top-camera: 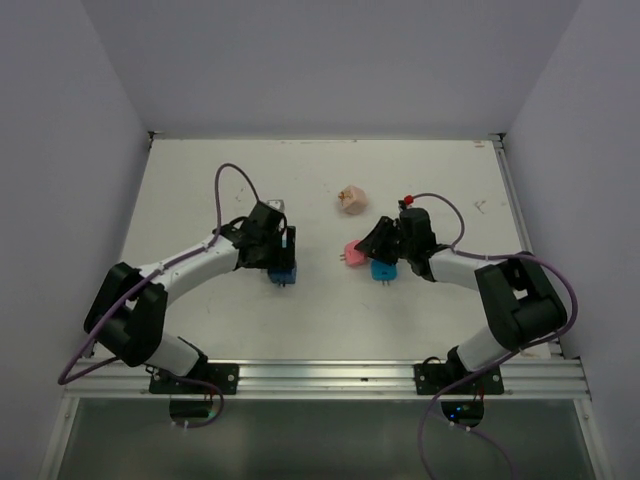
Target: Pull the plug off the socket
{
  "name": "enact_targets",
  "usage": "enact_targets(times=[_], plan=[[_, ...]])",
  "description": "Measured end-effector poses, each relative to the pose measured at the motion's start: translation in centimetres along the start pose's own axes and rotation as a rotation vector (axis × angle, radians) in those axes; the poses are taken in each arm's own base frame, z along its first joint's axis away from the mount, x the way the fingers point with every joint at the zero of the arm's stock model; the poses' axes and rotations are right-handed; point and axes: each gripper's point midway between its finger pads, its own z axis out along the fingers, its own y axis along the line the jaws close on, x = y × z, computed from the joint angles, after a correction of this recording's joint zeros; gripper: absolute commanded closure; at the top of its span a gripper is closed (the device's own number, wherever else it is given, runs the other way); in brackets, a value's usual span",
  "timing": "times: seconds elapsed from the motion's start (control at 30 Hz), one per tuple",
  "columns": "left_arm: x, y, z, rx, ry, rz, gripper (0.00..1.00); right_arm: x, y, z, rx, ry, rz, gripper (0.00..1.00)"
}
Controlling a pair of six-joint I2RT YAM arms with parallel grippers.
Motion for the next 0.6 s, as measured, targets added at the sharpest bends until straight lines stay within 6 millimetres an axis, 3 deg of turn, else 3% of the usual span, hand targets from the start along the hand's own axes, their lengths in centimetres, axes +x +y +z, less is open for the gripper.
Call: enact_targets(times=[0.17, 0.23, 0.43, 0.6], plan=[[-0.4, -1.5, 0.6, 0.078, 0.046, 0.153, 0.20, -0.1, -0.9, -0.5, 0.039, -0.003, -0.017, 0.25], [-0.3, -1.9, 0.6, 0.107, 0.059, 0.210, 0.17, -0.3, -1.0, -1.1, 0.055, -0.011, -0.034, 0.21], [-1.1, -3.1, 0.3, 0.174, 0.063, 0.322, 0.00, -1.3, 0.2, -3.5, 0.047, -0.058, -0.105, 0.20], [-3.5, -4.6, -0.8, 0.219, 0.014, 0.372, 0.00, -1.9, 1.4, -5.6, 0.020, -0.091, -0.173, 0.19]])
